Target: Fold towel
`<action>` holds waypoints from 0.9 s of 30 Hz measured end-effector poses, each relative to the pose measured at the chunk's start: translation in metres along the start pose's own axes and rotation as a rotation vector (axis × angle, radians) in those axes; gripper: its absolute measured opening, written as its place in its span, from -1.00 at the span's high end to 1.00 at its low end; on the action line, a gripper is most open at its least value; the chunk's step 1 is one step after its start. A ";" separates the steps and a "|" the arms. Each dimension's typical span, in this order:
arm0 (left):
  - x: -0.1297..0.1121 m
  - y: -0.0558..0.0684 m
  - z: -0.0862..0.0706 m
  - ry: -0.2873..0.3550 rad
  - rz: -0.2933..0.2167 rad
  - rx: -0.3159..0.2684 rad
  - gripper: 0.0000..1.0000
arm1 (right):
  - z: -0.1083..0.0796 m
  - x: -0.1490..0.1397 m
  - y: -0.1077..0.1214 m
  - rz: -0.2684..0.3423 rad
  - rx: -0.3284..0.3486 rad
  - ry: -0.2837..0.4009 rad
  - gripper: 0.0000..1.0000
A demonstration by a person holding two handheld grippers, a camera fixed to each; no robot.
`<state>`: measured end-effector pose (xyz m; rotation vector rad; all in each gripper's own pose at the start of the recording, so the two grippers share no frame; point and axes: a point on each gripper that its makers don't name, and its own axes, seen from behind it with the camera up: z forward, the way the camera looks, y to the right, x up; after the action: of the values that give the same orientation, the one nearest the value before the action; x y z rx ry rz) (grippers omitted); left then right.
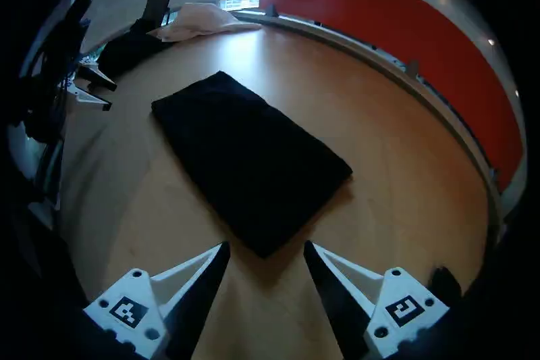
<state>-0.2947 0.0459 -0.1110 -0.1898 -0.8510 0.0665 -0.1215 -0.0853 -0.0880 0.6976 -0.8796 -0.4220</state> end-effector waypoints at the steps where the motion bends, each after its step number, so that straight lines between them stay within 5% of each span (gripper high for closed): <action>1: -0.002 0.000 -0.001 -0.001 -0.002 0.002 -0.95 | 0.001 -0.001 0.000 0.001 0.002 -0.001 -0.57; 10: -0.012 -0.005 -0.006 -0.011 -0.012 0.012 -0.95 | 0.007 -0.008 -0.002 0.015 0.027 -0.023 0.31; 19: -0.011 -0.007 -0.008 -0.006 -0.023 0.015 -0.95 | 0.004 -0.007 0.000 0.023 0.040 -0.020 0.48; 27: -0.011 -0.008 -0.009 -0.006 -0.020 0.017 -0.95 | 0.003 -0.001 0.001 0.017 0.037 -0.006 0.90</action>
<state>-0.2954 0.0352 -0.1235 -0.1655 -0.8578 0.0554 -0.1241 -0.0851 -0.0866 0.7226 -0.9006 -0.3934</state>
